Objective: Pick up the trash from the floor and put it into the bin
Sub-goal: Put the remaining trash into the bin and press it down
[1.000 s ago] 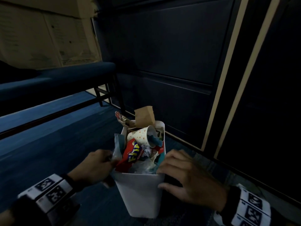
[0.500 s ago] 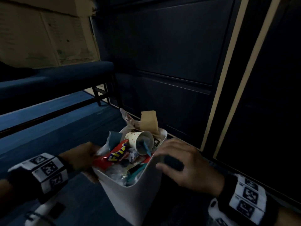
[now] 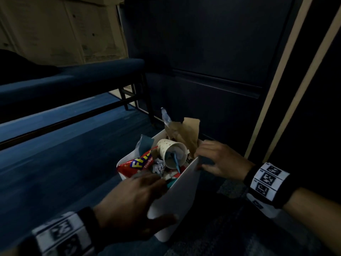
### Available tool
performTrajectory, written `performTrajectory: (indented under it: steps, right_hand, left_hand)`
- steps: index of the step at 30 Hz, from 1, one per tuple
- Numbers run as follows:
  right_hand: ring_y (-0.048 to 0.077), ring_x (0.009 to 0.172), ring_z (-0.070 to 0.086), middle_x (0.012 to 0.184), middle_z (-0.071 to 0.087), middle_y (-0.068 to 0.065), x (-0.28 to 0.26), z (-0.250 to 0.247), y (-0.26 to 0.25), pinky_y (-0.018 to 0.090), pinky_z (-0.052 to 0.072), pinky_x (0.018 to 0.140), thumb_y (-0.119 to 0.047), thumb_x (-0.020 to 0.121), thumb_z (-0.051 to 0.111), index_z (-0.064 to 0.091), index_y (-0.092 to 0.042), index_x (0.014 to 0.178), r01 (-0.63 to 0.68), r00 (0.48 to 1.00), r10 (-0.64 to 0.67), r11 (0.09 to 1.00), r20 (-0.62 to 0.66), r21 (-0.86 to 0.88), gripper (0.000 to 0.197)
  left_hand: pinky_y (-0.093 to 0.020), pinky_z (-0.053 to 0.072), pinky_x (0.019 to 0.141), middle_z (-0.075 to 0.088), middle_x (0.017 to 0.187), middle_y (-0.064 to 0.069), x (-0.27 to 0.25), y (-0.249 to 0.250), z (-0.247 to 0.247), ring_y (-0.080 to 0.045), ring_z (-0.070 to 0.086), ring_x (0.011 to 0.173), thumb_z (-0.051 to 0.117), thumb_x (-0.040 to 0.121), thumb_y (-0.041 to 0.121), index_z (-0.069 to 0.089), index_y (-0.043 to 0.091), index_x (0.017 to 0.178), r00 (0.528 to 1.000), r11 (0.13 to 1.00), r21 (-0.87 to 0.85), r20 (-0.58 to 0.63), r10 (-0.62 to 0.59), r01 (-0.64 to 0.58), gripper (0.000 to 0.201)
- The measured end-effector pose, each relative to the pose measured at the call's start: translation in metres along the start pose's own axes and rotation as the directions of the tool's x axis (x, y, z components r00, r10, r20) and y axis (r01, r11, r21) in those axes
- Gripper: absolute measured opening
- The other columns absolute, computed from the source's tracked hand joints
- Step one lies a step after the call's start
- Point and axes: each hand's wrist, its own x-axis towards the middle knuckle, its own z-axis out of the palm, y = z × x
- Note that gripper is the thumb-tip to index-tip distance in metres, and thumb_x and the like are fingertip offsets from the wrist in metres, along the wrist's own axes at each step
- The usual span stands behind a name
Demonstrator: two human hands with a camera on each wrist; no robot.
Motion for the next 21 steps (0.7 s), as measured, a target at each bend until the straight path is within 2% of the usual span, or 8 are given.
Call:
performTrajectory:
  steps: [2,5,7,10,12,14,16,21]
  right_hand:
    - [0.014,0.088,0.055,0.094,0.059,-0.005,-0.005,-0.001,-0.002,0.037,0.052,0.066,-0.02,0.076,0.077,0.061,-0.018,0.096,-0.011,1.0,0.011,0.999,0.001,0.038,0.027]
    - [0.013,0.088,0.054,0.092,0.059,-0.006,-0.015,0.001,-0.014,0.035,0.05,0.067,-0.025,0.078,0.071,0.059,-0.019,0.094,-0.032,0.999,0.033,0.997,-0.011,0.07,0.021]
    - [0.013,0.085,0.054,0.09,0.058,-0.005,-0.018,0.004,-0.027,0.034,0.049,0.066,-0.028,0.079,0.068,0.058,-0.018,0.093,-0.043,0.999,0.045,0.996,-0.013,0.083,0.02]
    - [0.014,0.083,0.052,0.09,0.058,-0.006,-0.017,0.009,-0.037,0.03,0.046,0.064,-0.029,0.077,0.074,0.054,-0.02,0.093,-0.025,0.999,0.024,1.0,0.033,0.012,0.028]
    - [0.014,0.083,0.053,0.09,0.058,-0.006,-0.017,0.009,-0.036,0.032,0.048,0.062,-0.029,0.076,0.076,0.051,-0.022,0.094,-0.014,0.999,0.015,1.0,0.038,-0.013,0.031]
    - [0.016,0.083,0.053,0.089,0.057,-0.005,-0.018,0.009,-0.033,0.037,0.049,0.06,-0.027,0.078,0.073,0.052,-0.02,0.093,-0.008,1.0,0.008,1.0,0.029,0.014,0.027]
    - [0.016,0.083,0.053,0.089,0.056,-0.003,-0.02,0.008,-0.033,0.04,0.049,0.061,-0.027,0.08,0.07,0.053,-0.018,0.091,-0.02,0.999,0.018,0.998,0.026,0.062,0.023]
    - [0.012,0.083,0.05,0.087,0.052,-0.004,-0.029,0.005,-0.041,0.036,0.047,0.065,-0.024,0.083,0.072,0.053,-0.016,0.088,-0.026,1.0,0.028,0.995,-0.012,0.099,0.022]
  left_hand:
    - [-0.021,0.038,0.069,0.052,0.091,0.016,0.012,-0.001,0.019,-0.005,0.048,0.081,0.041,0.084,0.07,0.052,0.031,0.098,0.999,0.998,0.065,-0.046,0.013,-0.01,0.043]
    - [-0.024,0.045,0.074,0.058,0.097,0.012,0.016,-0.013,0.026,-0.009,0.057,0.089,0.044,0.087,0.056,0.053,0.029,0.098,0.997,0.997,0.045,-0.052,-0.054,0.057,0.031]
    - [-0.023,0.045,0.077,0.06,0.1,0.013,0.014,-0.022,0.032,-0.01,0.058,0.094,0.042,0.084,0.057,0.055,0.03,0.102,0.994,0.991,0.082,-0.03,-0.103,0.105,0.034]
    - [-0.03,0.047,0.079,0.059,0.114,0.011,0.012,-0.018,0.044,-0.017,0.059,0.104,0.049,0.083,0.059,0.049,0.032,0.12,0.98,0.97,0.144,0.012,-0.201,0.197,0.046]
    - [-0.03,0.047,0.085,0.058,0.121,0.012,0.014,-0.013,0.051,-0.016,0.057,0.109,0.049,0.086,0.055,0.048,0.033,0.126,0.975,0.964,0.155,0.018,-0.222,0.216,0.046]
    - [-0.032,0.046,0.088,0.061,0.117,0.012,0.016,-0.013,0.055,-0.015,0.057,0.107,0.047,0.087,0.052,0.054,0.033,0.12,0.977,0.97,0.123,-0.009,-0.212,0.211,0.039]
    - [-0.033,0.046,0.086,0.065,0.11,0.011,0.014,-0.015,0.054,-0.016,0.058,0.103,0.048,0.086,0.05,0.059,0.033,0.113,0.98,0.978,0.078,-0.032,-0.194,0.196,0.033]
    - [-0.027,0.042,0.079,0.065,0.106,0.011,0.007,-0.017,0.053,-0.015,0.057,0.1,0.052,0.087,0.05,0.06,0.035,0.111,0.985,0.984,0.068,-0.045,-0.164,0.167,0.03]
